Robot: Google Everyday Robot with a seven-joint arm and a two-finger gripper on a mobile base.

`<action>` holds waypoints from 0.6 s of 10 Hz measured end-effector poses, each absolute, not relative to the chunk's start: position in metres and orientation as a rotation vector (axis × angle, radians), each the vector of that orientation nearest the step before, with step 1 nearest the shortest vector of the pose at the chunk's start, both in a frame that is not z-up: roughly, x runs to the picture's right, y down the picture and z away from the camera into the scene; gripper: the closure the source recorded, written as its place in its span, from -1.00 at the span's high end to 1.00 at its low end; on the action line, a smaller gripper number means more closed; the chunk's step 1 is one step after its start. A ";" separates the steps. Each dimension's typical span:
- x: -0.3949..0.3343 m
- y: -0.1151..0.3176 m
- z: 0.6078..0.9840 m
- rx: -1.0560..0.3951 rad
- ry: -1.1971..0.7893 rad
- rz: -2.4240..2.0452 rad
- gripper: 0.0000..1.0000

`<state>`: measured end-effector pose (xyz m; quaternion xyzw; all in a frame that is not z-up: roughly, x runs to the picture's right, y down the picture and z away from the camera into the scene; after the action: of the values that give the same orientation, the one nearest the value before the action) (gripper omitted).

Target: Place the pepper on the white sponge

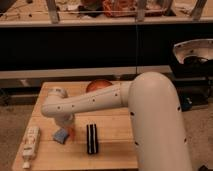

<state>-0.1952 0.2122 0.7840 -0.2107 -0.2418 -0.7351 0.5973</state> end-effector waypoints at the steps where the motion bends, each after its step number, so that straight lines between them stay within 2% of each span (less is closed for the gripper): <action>1: -0.195 0.211 0.785 -0.489 -0.560 -1.703 -0.84; 2: -0.196 0.210 0.786 -0.488 -0.560 -1.704 -0.72; 3: -0.198 0.210 0.786 -0.487 -0.560 -1.709 -0.70; 5: -0.203 0.211 0.786 -0.488 -0.566 -1.708 -0.70; 6: -0.202 0.210 0.787 -0.487 -0.563 -1.707 -0.79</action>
<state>-0.2025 0.2098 0.7867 -0.2097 -0.2426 -0.7354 0.5970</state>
